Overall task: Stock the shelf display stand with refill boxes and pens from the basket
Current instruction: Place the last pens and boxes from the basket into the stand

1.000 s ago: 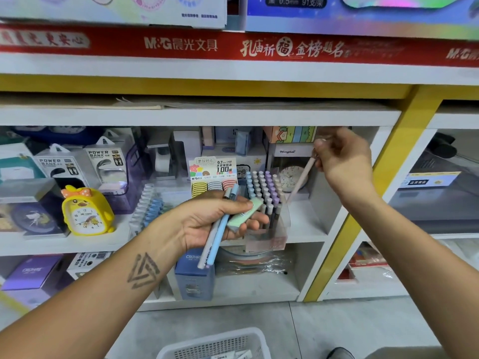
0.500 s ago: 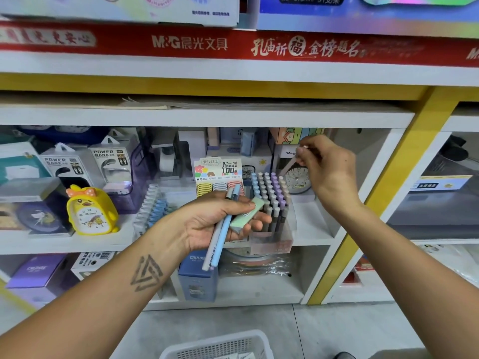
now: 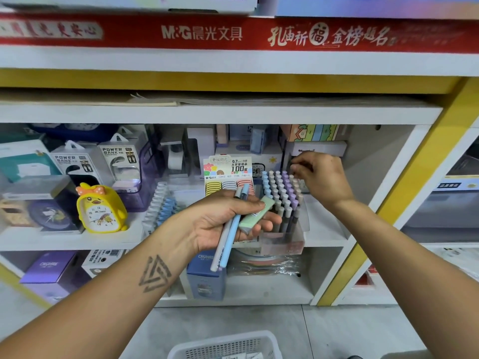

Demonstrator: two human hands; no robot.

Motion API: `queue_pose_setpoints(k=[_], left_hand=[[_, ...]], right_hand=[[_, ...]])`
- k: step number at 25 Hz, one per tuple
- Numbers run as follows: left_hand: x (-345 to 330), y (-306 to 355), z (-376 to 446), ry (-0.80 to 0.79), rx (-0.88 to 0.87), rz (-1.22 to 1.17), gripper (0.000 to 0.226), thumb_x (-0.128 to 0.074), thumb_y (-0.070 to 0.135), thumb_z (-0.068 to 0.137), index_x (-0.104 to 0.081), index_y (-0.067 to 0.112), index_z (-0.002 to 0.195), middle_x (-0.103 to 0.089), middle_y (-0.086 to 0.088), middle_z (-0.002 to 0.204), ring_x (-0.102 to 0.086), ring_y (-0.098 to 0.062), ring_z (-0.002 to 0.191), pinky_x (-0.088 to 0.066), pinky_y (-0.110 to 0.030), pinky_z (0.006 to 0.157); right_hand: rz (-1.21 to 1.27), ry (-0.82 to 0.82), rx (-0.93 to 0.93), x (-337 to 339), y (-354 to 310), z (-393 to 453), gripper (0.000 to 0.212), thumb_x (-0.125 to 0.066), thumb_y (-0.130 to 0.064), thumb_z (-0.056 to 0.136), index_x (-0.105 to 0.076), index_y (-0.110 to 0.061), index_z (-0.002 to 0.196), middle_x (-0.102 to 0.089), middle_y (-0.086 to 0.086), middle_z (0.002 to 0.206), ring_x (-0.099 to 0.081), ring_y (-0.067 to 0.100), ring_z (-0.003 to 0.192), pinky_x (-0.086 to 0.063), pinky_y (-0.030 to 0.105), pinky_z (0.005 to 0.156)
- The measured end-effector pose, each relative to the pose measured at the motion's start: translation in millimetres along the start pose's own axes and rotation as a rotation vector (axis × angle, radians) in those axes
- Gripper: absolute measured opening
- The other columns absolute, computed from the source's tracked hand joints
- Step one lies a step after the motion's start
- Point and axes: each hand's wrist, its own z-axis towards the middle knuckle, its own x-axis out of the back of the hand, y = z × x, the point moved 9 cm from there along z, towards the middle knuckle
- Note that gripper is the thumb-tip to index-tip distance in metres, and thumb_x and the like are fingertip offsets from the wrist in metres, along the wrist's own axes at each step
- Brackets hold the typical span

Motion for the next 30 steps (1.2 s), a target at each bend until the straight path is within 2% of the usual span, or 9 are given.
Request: queue_pose_setpoints(k=[5, 10, 15, 19, 22, 25, 28, 30], left_hand=[[-1, 0, 2, 0.001, 0.0, 0.006, 0.037, -0.067, 0.003, 0.084, -0.059, -0.006, 0.118, -0.069, -0.031, 0.107, -0.072, -0.025, 0.073, -0.058, -0.024, 0.055], [-1, -1, 1, 0.004, -0.004, 0.009, 0.035, -0.067, 0.003, 0.084, -0.06, -0.007, 0.117, -0.068, -0.032, 0.108, -0.072, -0.025, 0.074, -0.058, -0.024, 0.055], [2, -1, 0, 0.007, 0.002, 0.006, 0.039, -0.068, 0.003, 0.082, -0.059, -0.006, 0.12, -0.069, -0.031, 0.107, -0.071, -0.025, 0.073, -0.058, -0.025, 0.055], [1, -1, 0, 0.012, 0.004, -0.002, 0.038, -0.067, 0.003, 0.083, -0.06, -0.006, 0.119, -0.069, -0.031, 0.107, -0.072, -0.025, 0.074, -0.058, -0.025, 0.056], [1, -1, 0, 0.015, -0.002, -0.002, 0.035, -0.066, 0.003, 0.085, -0.06, -0.006, 0.118, -0.069, -0.031, 0.107, -0.072, -0.025, 0.074, -0.058, -0.025, 0.056], [0, 2, 0, 0.023, -0.025, -0.025, 0.024, -0.063, 0.001, 0.09, -0.061, -0.005, 0.113, -0.068, -0.032, 0.107, -0.072, -0.026, 0.076, -0.059, -0.026, 0.058], [-1, 5, -1, 0.043, -0.053, -0.057, 0.019, -0.063, -0.001, 0.087, -0.066, -0.004, 0.105, -0.068, -0.033, 0.108, -0.072, -0.029, 0.078, -0.06, -0.028, 0.061], [-4, 6, -2, 0.032, -0.067, -0.074, 0.014, -0.06, -0.004, 0.089, -0.07, -0.003, 0.099, -0.067, -0.033, 0.108, -0.073, -0.03, 0.082, -0.06, -0.029, 0.063]], right_hand=[[0.018, -0.032, 0.002, 0, 1, 4, 0.011, -0.067, -0.007, 0.092, -0.076, -0.007, 0.097, -0.071, 0.001, 0.076, -0.069, 0.017, 0.075, -0.057, 0.033, 0.082], [-0.014, -0.047, 0.045, 0, 0, 6, 0.011, -0.065, -0.007, 0.093, -0.076, -0.006, 0.096, -0.071, 0.001, 0.075, -0.069, 0.016, 0.073, -0.057, 0.036, 0.081], [-0.039, -0.044, 0.02, -10, 8, 7, 0.015, -0.067, -0.013, 0.094, -0.067, -0.008, 0.108, -0.073, 0.009, 0.092, -0.068, 0.024, 0.084, -0.057, 0.039, 0.081], [-0.159, -0.08, 0.069, -17, 6, 5, 0.016, -0.066, -0.024, 0.094, -0.072, -0.01, 0.089, -0.071, 0.004, 0.084, -0.064, 0.023, 0.079, -0.054, 0.04, 0.073], [-0.214, -0.09, 0.066, -14, 4, 3, 0.02, -0.063, -0.024, 0.096, -0.076, -0.01, 0.09, -0.066, 0.006, 0.097, -0.06, 0.024, 0.089, -0.05, 0.037, 0.078], [-0.007, -0.11, -0.058, -5, 0, 1, 0.017, -0.064, -0.025, 0.096, -0.077, -0.015, 0.095, -0.068, 0.003, 0.093, -0.062, 0.016, 0.084, -0.051, 0.032, 0.08], [0.375, -0.242, -0.216, -8, -21, -14, 0.011, -0.07, -0.031, 0.093, -0.076, -0.024, 0.087, -0.074, -0.002, 0.074, -0.062, 0.005, 0.062, -0.051, 0.021, 0.061], [0.5, -0.354, -0.217, -12, -42, -26, 0.014, -0.072, -0.033, 0.09, -0.077, -0.02, 0.087, -0.073, 0.001, 0.072, -0.06, 0.011, 0.058, -0.048, 0.025, 0.055]])
